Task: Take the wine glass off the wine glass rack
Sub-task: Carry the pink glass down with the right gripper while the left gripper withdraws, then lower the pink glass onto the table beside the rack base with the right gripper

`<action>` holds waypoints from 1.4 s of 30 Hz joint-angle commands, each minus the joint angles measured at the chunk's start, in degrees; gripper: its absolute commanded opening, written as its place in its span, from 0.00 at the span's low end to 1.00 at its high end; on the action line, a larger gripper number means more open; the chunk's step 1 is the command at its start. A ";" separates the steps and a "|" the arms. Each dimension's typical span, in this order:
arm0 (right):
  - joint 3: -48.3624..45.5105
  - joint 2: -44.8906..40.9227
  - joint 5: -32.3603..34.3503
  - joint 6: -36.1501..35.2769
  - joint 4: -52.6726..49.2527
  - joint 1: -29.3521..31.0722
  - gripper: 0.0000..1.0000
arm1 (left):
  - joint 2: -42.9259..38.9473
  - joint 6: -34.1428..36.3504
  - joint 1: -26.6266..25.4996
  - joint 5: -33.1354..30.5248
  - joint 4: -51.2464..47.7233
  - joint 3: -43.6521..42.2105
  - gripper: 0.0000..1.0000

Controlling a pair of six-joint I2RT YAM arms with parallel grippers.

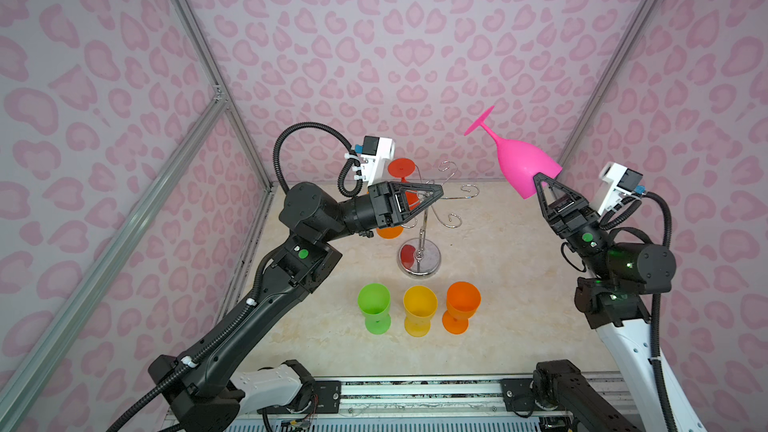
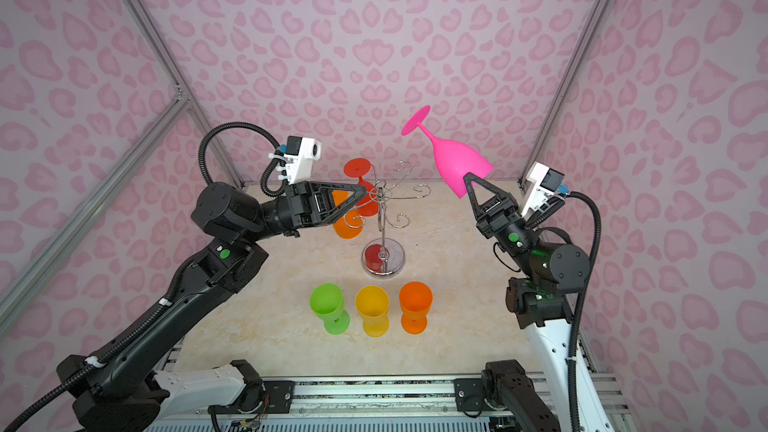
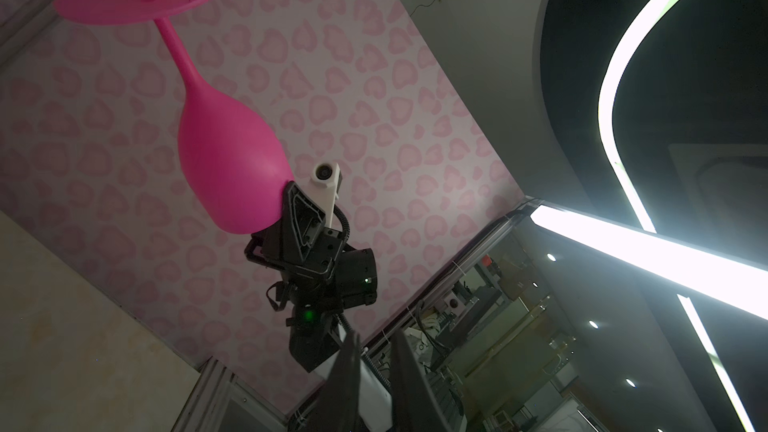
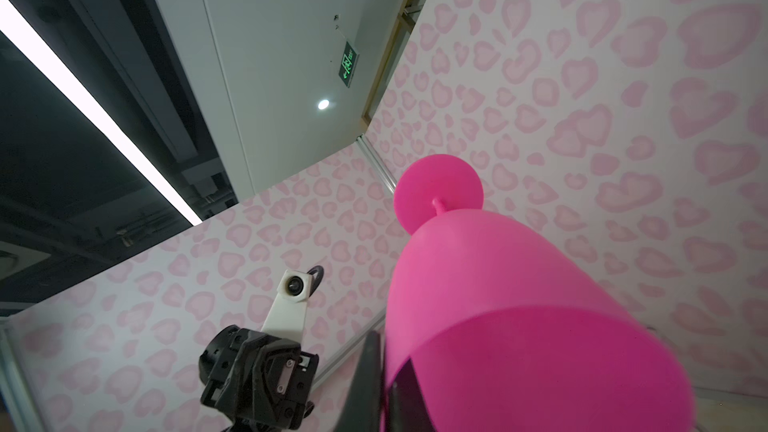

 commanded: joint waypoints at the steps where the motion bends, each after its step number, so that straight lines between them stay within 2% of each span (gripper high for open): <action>1: 7.83 0.26 8.99 -22.54 -38.77 -1.01 0.00 | -3.47 17.97 0.33 -6.70 -17.06 1.59 0.29; 4: 14.35 3.49 13.37 -27.17 -52.87 -2.60 0.00 | -7.70 26.14 0.62 -14.60 -25.62 1.91 0.44; 8: 15.44 7.67 15.13 -31.69 -61.80 -3.17 0.00 | -12.90 33.50 0.62 -27.01 -33.86 1.43 0.58; 11: 13.44 9.74 16.25 -34.04 -64.85 -3.13 0.00 | -15.96 36.41 0.70 -34.52 -37.33 0.63 0.64; 15: 9.55 13.33 15.97 -36.89 -66.71 -1.61 0.00 | -18.50 38.14 0.70 -39.60 -38.93 -0.88 0.66; 24: 6.12 25.83 26.60 -39.93 -69.04 12.75 0.00 | -19.07 37.74 0.70 -40.64 -39.96 -1.87 0.66; 33: 8.70 31.62 27.94 -41.70 -71.92 17.62 0.00 | -19.43 37.57 0.70 -40.92 -40.45 -2.13 0.65; 42: 10.79 33.58 28.75 -41.78 -74.66 21.54 0.00 | -18.98 38.08 0.70 -41.28 -40.44 -2.31 0.65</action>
